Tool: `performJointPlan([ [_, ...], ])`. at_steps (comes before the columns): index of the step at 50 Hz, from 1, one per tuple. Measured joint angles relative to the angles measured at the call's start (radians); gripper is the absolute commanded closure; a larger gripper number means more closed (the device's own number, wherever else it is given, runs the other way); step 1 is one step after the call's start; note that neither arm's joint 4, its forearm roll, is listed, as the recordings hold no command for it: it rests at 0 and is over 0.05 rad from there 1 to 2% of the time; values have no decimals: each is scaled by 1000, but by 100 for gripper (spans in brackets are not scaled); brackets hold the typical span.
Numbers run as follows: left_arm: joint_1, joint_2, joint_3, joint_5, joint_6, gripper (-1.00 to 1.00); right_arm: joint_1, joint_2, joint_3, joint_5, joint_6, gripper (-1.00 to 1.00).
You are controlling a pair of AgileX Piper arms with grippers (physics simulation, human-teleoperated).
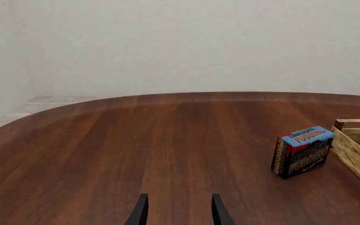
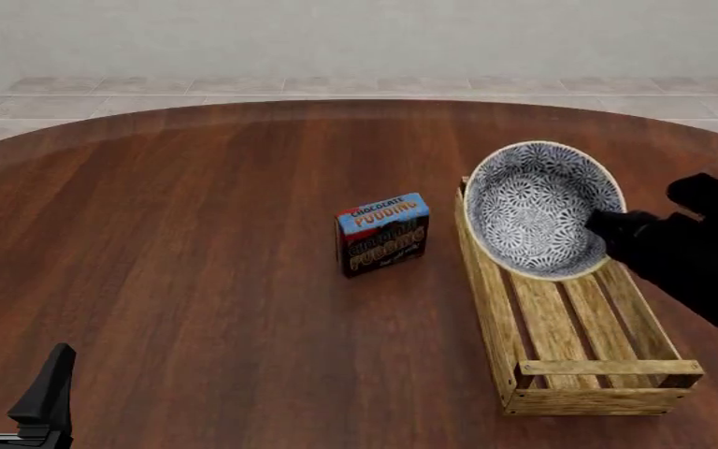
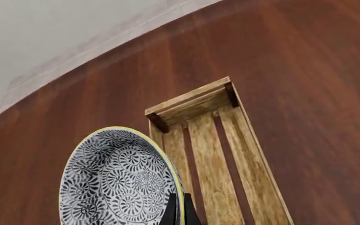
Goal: Pick up the bowl on the left and put it in the tray.
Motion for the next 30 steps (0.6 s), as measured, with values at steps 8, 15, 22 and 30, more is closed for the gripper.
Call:
performJointPlan([
  [8, 0, 0, 0, 0, 0, -100, -7, 46, 15, -35, 24, 100],
  [15, 0, 0, 0, 0, 0, -100, -18, 88, 27, -67, 41, 100],
  [22, 0, 0, 0, 0, 0, -100, -41, 114, 37, -89, 49, 100],
  [30, 0, 0, 0, 0, 0, -100, -64, 140, 49, -113, 54, 100],
])
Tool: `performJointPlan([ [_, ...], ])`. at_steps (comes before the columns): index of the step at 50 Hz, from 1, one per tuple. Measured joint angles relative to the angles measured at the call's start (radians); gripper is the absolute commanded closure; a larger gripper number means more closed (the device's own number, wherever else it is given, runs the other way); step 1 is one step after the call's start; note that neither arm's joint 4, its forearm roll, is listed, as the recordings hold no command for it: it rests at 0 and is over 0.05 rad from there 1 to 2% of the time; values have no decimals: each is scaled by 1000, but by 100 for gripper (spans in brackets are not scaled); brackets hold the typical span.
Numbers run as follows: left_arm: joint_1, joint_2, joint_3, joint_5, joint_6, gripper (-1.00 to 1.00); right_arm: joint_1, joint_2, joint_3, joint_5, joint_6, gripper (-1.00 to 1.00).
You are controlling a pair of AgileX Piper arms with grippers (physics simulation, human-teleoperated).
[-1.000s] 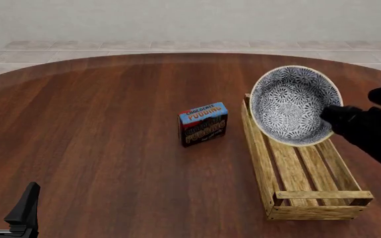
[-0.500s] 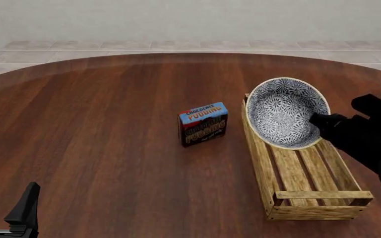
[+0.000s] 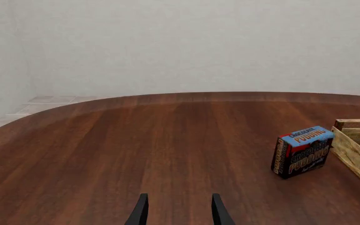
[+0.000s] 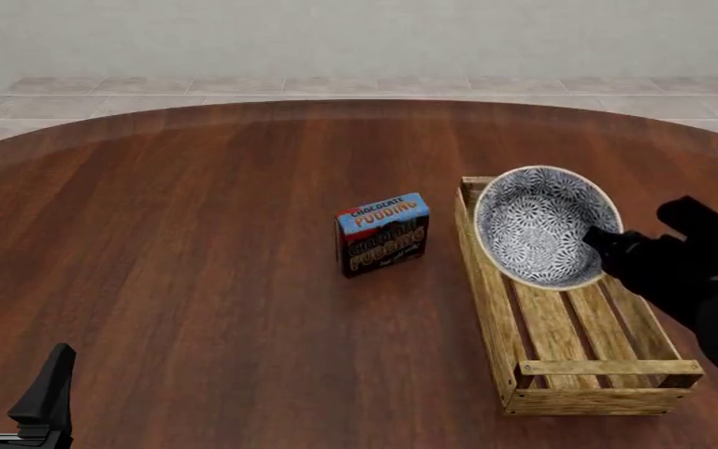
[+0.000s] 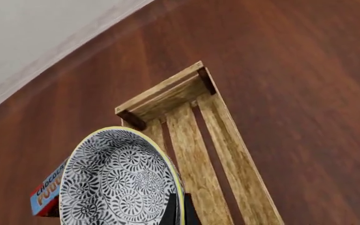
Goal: Pick up the bowl on the left and put it in the tray.
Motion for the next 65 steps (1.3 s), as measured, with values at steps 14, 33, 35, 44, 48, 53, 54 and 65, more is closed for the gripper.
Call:
performJointPlan([
  [14, 0, 0, 0, 0, 0, -100, -29, 41, 13, -36, 7, 100],
  [33, 0, 0, 0, 0, 0, -100, -56, 123, 18, -90, 7, 100],
  [35, 0, 0, 0, 0, 0, -100, -56, 132, 18, -96, 8, 100],
  [44, 0, 0, 0, 0, 0, -100, -47, 174, 21, -124, 19, 100],
  [48, 0, 0, 0, 0, 0, -100, -42, 194, 22, -137, 27, 100],
  [53, 0, 0, 0, 0, 0, -100, -43, 213, 25, -152, 35, 100],
  [54, 0, 0, 0, 0, 0, -100, -44, 216, 25, -154, 36, 100],
  [65, 0, 0, 0, 0, 0, -100, -57, 247, 34, -181, 48, 100],
])
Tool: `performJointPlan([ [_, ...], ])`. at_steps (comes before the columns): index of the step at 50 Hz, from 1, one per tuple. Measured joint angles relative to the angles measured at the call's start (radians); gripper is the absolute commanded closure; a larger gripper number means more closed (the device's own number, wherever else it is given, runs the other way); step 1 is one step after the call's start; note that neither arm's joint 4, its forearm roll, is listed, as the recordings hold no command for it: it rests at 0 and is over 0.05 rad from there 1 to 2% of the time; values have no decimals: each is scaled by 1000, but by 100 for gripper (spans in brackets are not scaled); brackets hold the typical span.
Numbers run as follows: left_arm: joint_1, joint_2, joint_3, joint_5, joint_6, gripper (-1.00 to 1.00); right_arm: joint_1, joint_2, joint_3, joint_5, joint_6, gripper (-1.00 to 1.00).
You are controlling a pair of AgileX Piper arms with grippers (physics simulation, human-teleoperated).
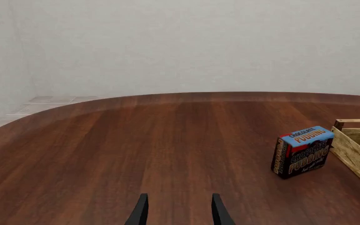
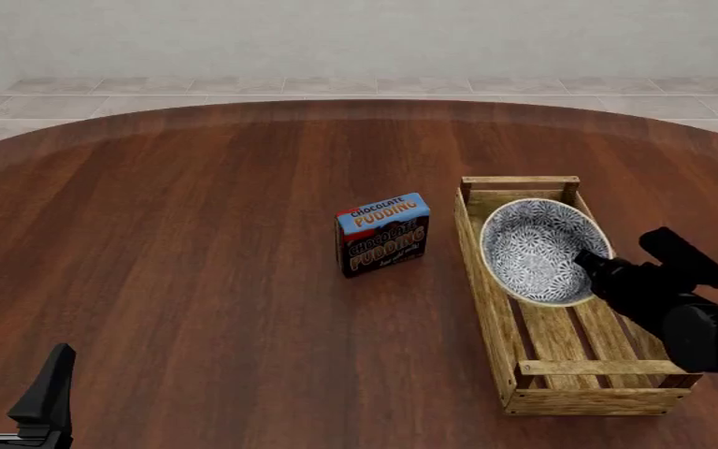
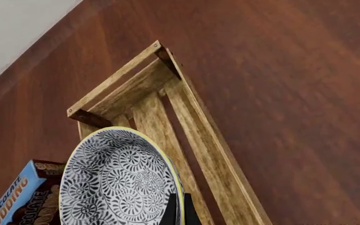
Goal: Pick up the bowl on the left and put it in the tray.
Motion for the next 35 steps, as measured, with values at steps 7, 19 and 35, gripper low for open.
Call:
performJointPlan([
  [7, 0, 0, 0, 0, 0, -100, -5, 14, 4, -12, 6, 100],
  [19, 0, 0, 0, 0, 0, -100, -8, 46, 7, -33, 12, 100],
  [35, 0, 0, 0, 0, 0, -100, -19, 83, 0, -53, 9, 100],
])
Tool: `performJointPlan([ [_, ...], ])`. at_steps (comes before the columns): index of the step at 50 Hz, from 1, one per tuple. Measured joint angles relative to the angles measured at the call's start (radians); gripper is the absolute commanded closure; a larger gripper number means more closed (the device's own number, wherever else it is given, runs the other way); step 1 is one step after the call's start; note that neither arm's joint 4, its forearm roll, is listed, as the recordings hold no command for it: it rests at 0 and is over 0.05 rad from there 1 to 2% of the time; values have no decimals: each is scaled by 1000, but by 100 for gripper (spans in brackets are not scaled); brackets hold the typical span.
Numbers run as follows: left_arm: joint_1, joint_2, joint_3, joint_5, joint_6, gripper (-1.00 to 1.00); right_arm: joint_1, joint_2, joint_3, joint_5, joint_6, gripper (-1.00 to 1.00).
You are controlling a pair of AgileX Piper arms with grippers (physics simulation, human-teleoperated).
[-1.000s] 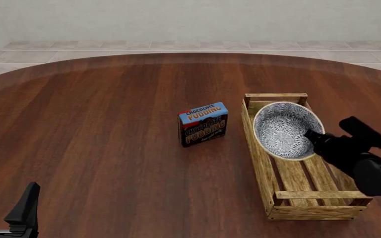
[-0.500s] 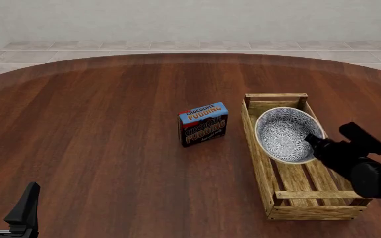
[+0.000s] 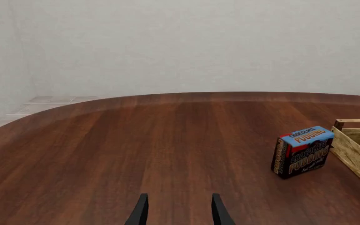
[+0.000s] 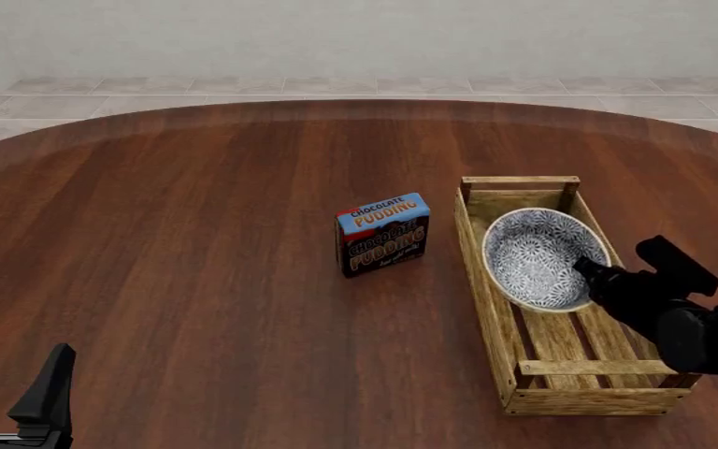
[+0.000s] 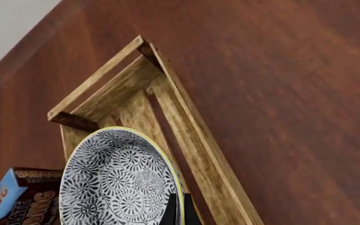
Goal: Pick up the bowl on the left and put it in the tray.
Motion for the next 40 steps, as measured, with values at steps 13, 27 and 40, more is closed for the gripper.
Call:
performJointPlan([
  [13, 0, 0, 0, 0, 0, -100, -11, 25, -12, -6, -6, 100],
  [27, 0, 0, 0, 0, 0, -100, -11, 45, -19, -24, -8, 100],
  [40, 0, 0, 0, 0, 0, -100, 8, 42, -19, -30, -19, -100],
])
